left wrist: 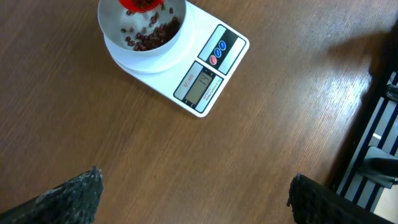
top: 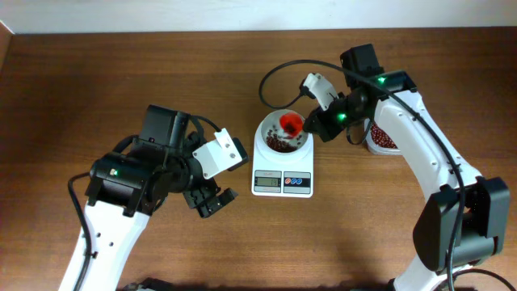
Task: Scoop and weigh 50g on scale
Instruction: 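Tilt the scoop with the right gripper to pour beans into the bowl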
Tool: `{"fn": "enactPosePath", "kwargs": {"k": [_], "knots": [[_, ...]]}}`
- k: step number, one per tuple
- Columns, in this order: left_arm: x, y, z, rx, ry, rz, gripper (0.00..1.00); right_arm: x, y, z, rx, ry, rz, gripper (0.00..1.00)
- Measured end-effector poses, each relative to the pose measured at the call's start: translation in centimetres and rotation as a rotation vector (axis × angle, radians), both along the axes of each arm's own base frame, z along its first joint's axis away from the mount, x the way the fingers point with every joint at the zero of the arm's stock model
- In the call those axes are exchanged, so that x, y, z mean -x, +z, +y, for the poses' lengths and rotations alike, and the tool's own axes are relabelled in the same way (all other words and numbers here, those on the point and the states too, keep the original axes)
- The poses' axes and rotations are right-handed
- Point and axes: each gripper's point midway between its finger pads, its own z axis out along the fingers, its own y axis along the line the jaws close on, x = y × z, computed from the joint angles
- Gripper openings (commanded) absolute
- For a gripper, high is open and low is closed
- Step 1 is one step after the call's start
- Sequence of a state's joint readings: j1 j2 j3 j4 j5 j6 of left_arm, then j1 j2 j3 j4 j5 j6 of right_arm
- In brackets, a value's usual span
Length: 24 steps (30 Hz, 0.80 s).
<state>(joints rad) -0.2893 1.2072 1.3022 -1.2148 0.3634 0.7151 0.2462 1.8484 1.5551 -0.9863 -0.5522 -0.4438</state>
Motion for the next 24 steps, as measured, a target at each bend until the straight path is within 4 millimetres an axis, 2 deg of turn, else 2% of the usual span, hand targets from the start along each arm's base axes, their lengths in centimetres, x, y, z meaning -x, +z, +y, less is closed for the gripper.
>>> {"fn": "enactPosePath", "kwargs": {"k": [1, 3, 7, 9, 10, 12, 13, 19, 21, 22, 24], "knots": [[0.0, 0.0, 0.0, 0.0, 0.0, 0.0, 0.99, -0.5, 0.0, 0.0, 0.027, -0.01, -0.027, 0.04], [0.0, 0.0, 0.0, 0.0, 0.0, 0.001, 0.99, -0.1, -0.1, 0.2, 0.032, 0.008, -0.024, 0.04], [0.0, 0.0, 0.0, 0.0, 0.0, 0.001, 0.99, -1.2, -0.2, 0.0, 0.081, -0.031, -0.07, 0.04], [0.0, 0.0, 0.0, 0.0, 0.0, 0.0, 0.99, -0.3, -0.2, 0.6, 0.079, 0.008, -0.054, 0.04], [0.0, 0.0, 0.0, 0.0, 0.0, 0.0, 0.99, -1.1, -0.2, 0.7, 0.099, -0.019, -0.083, 0.04], [0.0, 0.0, 0.0, 0.0, 0.0, 0.0, 0.99, -0.4, -0.3, 0.9, 0.094, 0.007, -0.065, 0.04], [0.0, 0.0, 0.0, 0.0, 0.0, 0.001, 0.99, -1.1, -0.3, 0.6, 0.111, -0.031, -0.08, 0.04], [0.0, 0.0, 0.0, 0.0, 0.0, 0.0, 0.99, -0.4, 0.8, 1.0, 0.081, -0.014, -0.083, 0.04], [0.0, 0.0, 0.0, 0.0, 0.0, 0.0, 0.99, 0.5, 0.9, 1.0, 0.098, 0.026, -0.084, 0.04], [0.0, 0.0, 0.0, 0.0, 0.0, 0.001, 0.99, 0.0, 1.0, 1.0, 0.118, 0.016, -0.109, 0.04], [0.0, 0.0, 0.0, 0.0, 0.0, 0.0, 0.99, 0.3, 0.9, 0.7, 0.137, 0.023, -0.105, 0.04]]}}
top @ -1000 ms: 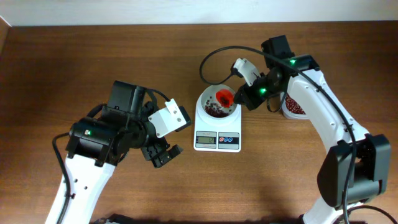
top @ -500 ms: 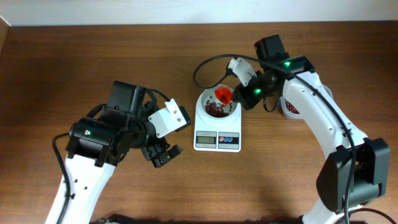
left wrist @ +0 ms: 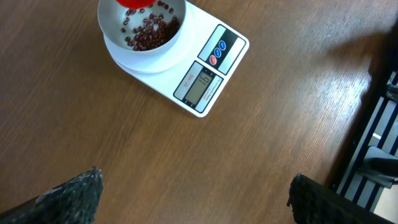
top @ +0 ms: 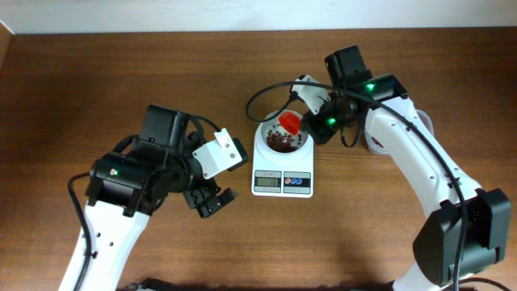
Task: Scoop and weigh 50g on scale
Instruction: 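Tilt the scoop with the right gripper to pour beans into the bowl, then move the empty scoop back and dip it into the bean tub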
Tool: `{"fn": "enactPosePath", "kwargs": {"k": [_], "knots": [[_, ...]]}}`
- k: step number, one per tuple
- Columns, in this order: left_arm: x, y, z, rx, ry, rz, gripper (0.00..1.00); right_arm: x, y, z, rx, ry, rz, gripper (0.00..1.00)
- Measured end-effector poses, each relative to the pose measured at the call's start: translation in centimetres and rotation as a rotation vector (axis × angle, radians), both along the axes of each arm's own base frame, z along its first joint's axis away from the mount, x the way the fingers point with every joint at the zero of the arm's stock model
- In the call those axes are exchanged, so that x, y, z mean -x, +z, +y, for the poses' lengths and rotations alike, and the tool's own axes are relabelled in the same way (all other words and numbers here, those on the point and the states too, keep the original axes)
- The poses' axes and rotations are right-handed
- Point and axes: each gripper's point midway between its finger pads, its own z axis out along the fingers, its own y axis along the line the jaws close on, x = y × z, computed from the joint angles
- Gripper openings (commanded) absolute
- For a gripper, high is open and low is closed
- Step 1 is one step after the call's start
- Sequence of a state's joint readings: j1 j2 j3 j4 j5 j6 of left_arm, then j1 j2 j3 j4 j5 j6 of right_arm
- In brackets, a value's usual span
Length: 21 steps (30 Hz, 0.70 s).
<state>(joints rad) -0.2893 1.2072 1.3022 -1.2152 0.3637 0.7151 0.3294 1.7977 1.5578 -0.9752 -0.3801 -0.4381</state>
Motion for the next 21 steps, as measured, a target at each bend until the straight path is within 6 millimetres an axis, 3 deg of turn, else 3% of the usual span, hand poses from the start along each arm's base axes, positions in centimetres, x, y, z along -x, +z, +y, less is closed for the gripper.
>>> {"fn": "enactPosePath", "kwargs": {"k": [7, 9, 18, 21], "knots": [[0.0, 0.0, 0.0, 0.0, 0.0, 0.0, 0.99, -1.3, 0.5, -0.5, 0.024, -0.048, -0.055, 0.04], [0.0, 0.0, 0.0, -0.001, 0.0, 0.001, 0.99, -0.2, 0.3, -0.3, 0.022, 0.006, -0.027, 0.04], [0.0, 0.0, 0.0, 0.0, 0.0, 0.0, 0.99, -0.9, 0.7, -0.2, 0.016, -0.066, -0.035, 0.04], [0.0, 0.0, 0.0, 0.0, 0.0, 0.0, 0.99, -1.0, 3.7, -0.6, -0.017, -0.155, -0.065, 0.04]]}}
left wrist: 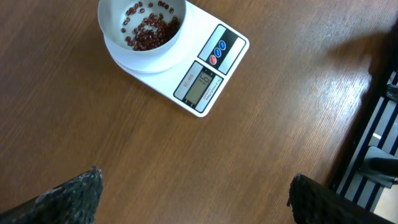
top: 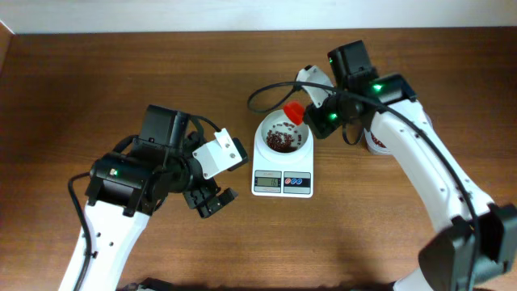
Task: Scoop and weigh 50g on scale
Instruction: 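Move the empty scoop back and dip it into the bean tub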
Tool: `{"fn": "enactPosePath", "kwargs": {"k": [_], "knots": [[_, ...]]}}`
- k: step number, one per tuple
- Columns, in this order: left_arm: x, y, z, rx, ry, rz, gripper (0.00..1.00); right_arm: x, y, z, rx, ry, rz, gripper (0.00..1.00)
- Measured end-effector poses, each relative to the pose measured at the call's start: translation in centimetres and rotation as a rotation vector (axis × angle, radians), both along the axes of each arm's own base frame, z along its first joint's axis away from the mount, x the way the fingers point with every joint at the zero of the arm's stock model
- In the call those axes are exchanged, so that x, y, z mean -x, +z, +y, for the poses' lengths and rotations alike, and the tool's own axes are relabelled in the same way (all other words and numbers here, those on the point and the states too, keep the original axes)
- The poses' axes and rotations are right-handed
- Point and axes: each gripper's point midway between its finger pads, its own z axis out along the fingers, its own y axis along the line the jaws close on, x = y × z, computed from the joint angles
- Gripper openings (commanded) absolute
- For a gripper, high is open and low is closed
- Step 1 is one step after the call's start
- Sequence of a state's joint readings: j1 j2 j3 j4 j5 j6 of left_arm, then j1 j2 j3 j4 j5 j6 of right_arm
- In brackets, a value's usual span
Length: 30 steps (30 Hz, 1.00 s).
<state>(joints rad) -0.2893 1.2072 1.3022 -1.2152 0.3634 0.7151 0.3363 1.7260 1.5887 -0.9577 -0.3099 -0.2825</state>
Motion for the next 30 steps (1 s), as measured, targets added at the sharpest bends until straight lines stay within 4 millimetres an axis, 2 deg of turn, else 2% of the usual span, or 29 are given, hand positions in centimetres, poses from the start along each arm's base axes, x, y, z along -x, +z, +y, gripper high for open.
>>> {"fn": "enactPosePath", "kwargs": {"k": [2, 3, 7, 11, 15, 17, 19, 21, 23, 24, 28, 30], "knots": [[0.0, 0.0, 0.0, 0.0, 0.0, 0.0, 0.99, 0.3, 3.5, -1.2, -0.09, -0.179, 0.007, 0.04], [0.0, 0.0, 0.0, 0.0, 0.0, 0.0, 0.99, 0.7, 3.7, -1.8, -0.109, -0.248, 0.046, 0.04], [0.0, 0.0, 0.0, 0.0, 0.0, 0.0, 0.99, 2.0, 3.2, -2.5, -0.128, -0.372, 0.159, 0.04], [0.0, 0.0, 0.0, 0.0, 0.0, 0.0, 0.99, 3.0, 2.3, -4.2, -0.087, -0.438, 0.229, 0.04], [0.0, 0.0, 0.0, 0.0, 0.0, 0.0, 0.99, 3.3, 1.5, -8.9, -0.058, -0.573, 0.298, 0.04], [0.0, 0.0, 0.0, 0.0, 0.0, 0.0, 0.99, 4.1, 1.3, -11.9, -0.03, -0.657, 0.336, 0.04], [0.0, 0.0, 0.0, 0.0, 0.0, 0.0, 0.99, 4.5, 2.2, -14.5, -0.033, -0.73, 0.32, 0.04], [0.0, 0.0, 0.0, 0.0, 0.0, 0.0, 0.99, 5.7, 2.8, -16.8, -0.033, -0.802, 0.335, 0.04], [0.0, 0.0, 0.0, 0.0, 0.0, 0.0, 0.99, 6.6, 2.6, -19.0, -0.027, -0.873, 0.367, 0.04], [0.0, 0.0, 0.0, 0.0, 0.0, 0.0, 0.99, 7.4, 2.3, -20.7, 0.01, -0.927, 0.387, 0.04], [0.0, 0.0, 0.0, 0.0, 0.0, 0.0, 0.99, 8.5, 1.9, -23.8, 0.161, -0.994, 0.368, 0.04], [0.0, 0.0, 0.0, 0.0, 0.0, 0.0, 0.99, 7.8, 2.1, -24.4, 0.191, -0.956, 0.32, 0.04]]}}
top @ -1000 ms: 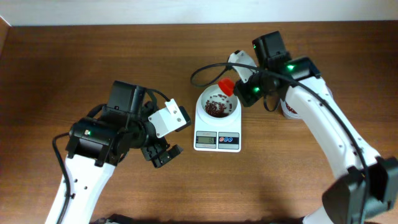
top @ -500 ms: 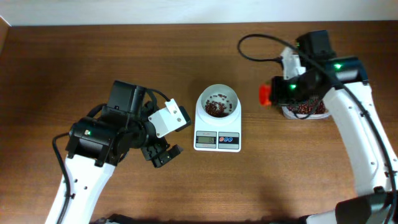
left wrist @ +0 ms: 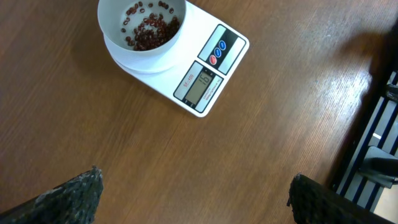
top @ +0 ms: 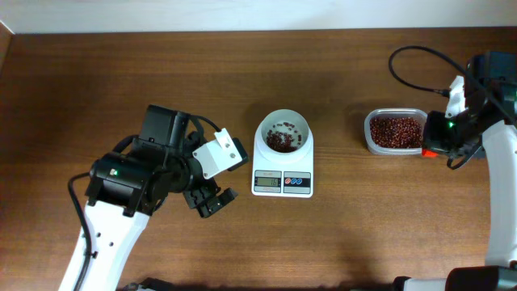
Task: Scoop and weigh 50g on scale
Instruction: 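Move the empty scoop back and dip it into the bean tub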
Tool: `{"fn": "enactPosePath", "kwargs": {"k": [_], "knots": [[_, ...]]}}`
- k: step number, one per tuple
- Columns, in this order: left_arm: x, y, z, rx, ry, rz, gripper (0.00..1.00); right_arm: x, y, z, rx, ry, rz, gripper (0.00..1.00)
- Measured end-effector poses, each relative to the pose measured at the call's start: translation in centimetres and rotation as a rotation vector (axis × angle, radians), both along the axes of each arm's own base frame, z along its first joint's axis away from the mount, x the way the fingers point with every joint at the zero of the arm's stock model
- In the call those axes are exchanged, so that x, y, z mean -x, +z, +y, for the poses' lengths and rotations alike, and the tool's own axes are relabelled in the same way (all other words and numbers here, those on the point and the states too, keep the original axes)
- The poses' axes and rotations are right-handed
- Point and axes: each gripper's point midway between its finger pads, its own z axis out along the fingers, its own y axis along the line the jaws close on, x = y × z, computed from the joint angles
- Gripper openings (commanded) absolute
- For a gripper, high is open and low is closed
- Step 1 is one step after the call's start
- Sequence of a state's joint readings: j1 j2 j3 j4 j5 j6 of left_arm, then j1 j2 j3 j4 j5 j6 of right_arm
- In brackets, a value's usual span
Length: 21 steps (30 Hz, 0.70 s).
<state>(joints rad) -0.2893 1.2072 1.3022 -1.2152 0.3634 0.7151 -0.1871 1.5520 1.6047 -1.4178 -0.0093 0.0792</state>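
Note:
A white bowl point(top: 282, 133) with a small heap of red beans stands on the white scale point(top: 282, 183) at mid table. In the left wrist view the bowl point(left wrist: 142, 28) and scale point(left wrist: 202, 71) sit at the top, and the display point(left wrist: 198, 84) appears to read 16. A clear container point(top: 394, 131) full of red beans stands to the right. My right gripper point(top: 436, 145) is at the container's right end, shut on the red scoop point(top: 430, 151), which shows only a sliver. My left gripper point(top: 208, 200) point(left wrist: 196, 199) hangs open over bare wood left of the scale.
The wooden table point(top: 347, 234) runs to a pale wall at the back. A black cable point(top: 412, 61) loops from the right arm above the container. A dark frame point(left wrist: 373, 143) shows at the right edge of the left wrist view.
My right gripper with the red scoop has moved from the bowl's far rim to the right end of the bean container. The left arm, bowl and scale have not moved.
The red scoop was first tilted over the bowl with my right gripper shut on it. Then more beans lay in the bowl. After that the scoop stood at the bowl's far rim, and now it is beside the container. My left gripper stayed open throughout.

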Motion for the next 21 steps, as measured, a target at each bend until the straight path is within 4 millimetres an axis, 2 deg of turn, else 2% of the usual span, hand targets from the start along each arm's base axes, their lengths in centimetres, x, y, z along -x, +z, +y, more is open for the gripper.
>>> {"fn": "enactPosePath", "kwargs": {"k": [2, 4, 7, 11, 13, 16, 21], "knots": [[0.0, 0.0, 0.0, 0.0, 0.0, 0.0, 0.99, 0.0, -0.3, -0.2, 0.018, 0.028, 0.008, 0.04], [0.0, 0.0, 0.0, 0.0, 0.0, 0.0, 0.99, 0.2, -2.0, -0.2, 0.016, 0.056, 0.043, 0.04], [0.0, 0.0, 0.0, 0.0, 0.0, 0.0, 0.99, -1.7, -3.7, 0.0, -0.009, 0.083, 0.016, 0.04], [0.0, 0.0, 0.0, 0.0, 0.0, 0.0, 0.99, -4.6, -4.4, 0.2, -0.023, 0.124, -0.061, 0.04], [0.0, 0.0, 0.0, 0.0, 0.0, 0.001, 0.99, -5.8, -5.8, 0.0, -0.026, 0.128, -0.051, 0.04], [0.0, 0.0, 0.0, 0.0, 0.0, 0.0, 0.99, -7.1, -8.3, 0.0, -0.04, 0.166, -0.023, 0.04], [0.0, 0.0, 0.0, 0.0, 0.0, 0.0, 0.99, -8.2, -10.1, 0.0, -0.041, 0.229, -0.017, 0.04]]}}
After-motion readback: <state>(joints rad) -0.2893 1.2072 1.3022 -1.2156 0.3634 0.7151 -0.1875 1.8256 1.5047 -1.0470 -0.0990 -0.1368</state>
